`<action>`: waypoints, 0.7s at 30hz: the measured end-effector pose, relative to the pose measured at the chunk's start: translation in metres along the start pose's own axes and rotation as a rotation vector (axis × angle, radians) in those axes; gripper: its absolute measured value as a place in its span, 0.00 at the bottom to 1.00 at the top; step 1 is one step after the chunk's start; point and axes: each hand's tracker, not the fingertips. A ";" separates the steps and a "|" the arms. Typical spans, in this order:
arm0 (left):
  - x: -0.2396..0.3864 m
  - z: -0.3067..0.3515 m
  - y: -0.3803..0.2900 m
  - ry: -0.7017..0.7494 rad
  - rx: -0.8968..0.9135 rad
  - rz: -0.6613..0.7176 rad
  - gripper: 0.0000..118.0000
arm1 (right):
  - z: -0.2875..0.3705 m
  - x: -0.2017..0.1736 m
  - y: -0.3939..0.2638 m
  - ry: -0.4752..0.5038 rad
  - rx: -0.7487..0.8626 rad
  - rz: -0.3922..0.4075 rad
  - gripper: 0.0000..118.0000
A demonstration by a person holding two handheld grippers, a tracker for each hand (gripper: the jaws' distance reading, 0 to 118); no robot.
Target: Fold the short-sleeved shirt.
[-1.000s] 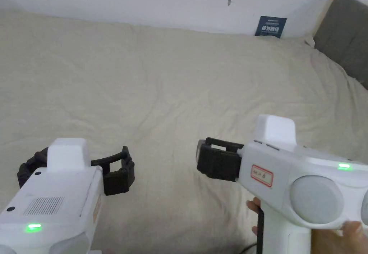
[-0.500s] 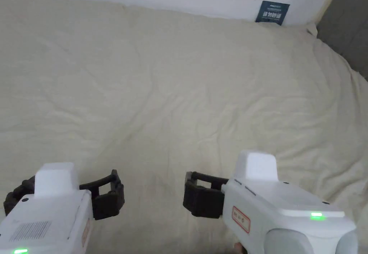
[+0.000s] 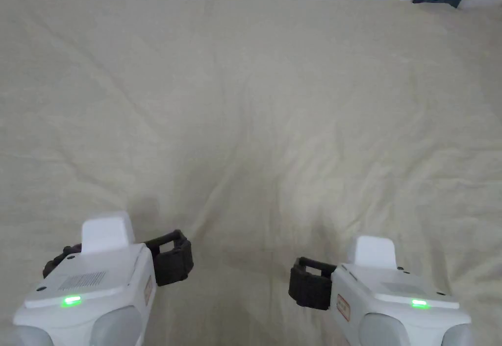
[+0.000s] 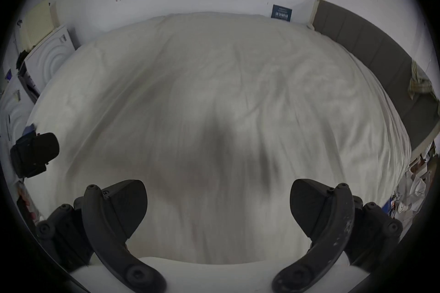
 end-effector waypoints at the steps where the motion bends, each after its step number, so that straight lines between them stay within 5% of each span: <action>1: 0.005 -0.010 0.006 0.012 0.008 0.005 1.00 | -0.011 0.000 0.009 -0.002 0.018 -0.016 1.00; 10: 0.027 -0.089 0.013 0.113 -0.062 0.038 1.00 | -0.098 -0.009 0.034 -0.008 -0.022 -0.057 1.00; 12: 0.028 -0.089 0.009 0.115 -0.040 0.020 1.00 | -0.097 -0.007 0.017 -0.004 0.100 -0.117 1.00; 21: 0.027 -0.086 0.011 0.118 -0.056 0.022 1.00 | -0.095 -0.006 0.022 0.004 0.052 -0.104 1.00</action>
